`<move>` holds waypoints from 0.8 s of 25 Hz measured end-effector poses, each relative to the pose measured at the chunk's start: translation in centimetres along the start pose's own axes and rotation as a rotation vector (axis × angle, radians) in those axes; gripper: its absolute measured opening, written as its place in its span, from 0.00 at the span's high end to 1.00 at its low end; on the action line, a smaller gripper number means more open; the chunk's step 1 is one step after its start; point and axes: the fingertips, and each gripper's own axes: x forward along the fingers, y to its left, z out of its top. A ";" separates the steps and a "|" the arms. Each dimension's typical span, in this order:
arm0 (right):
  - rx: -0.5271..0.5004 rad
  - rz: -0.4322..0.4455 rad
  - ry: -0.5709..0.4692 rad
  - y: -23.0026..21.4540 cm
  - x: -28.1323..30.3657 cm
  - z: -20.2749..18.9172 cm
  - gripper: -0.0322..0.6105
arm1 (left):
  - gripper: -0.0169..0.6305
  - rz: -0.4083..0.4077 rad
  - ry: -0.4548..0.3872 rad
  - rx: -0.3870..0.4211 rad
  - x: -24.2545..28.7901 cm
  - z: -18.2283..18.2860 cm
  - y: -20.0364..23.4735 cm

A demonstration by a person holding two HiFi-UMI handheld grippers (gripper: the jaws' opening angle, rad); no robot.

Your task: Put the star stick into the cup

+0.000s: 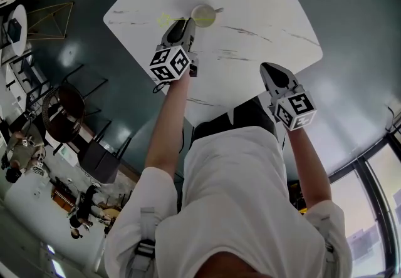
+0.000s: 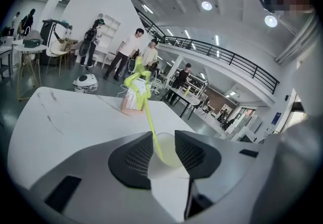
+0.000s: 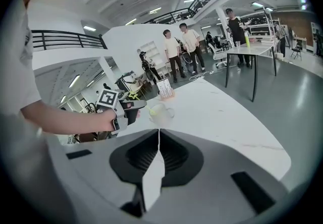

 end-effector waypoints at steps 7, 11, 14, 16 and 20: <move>-0.020 0.005 -0.004 1.2 -0.5 -0.1 0.91 | 0.71 0.020 0.040 -0.026 -1.6 -1.5 0.7; -0.042 0.012 -0.015 2.3 -0.7 0.2 0.91 | 0.71 0.043 0.037 -0.033 -3.3 -2.0 1.1; -0.061 0.014 -0.024 3.4 -1.0 0.6 0.91 | 0.71 0.033 0.021 -0.036 -5.1 -1.7 0.8; -0.074 0.014 -0.033 4.3 -1.3 0.9 0.91 | 0.74 0.022 0.006 -0.023 -6.8 -1.4 0.3; -0.109 0.008 -0.050 6.2 -2.0 1.4 0.91 | 0.87 0.017 -0.018 0.050 -10.4 -1.1 -0.3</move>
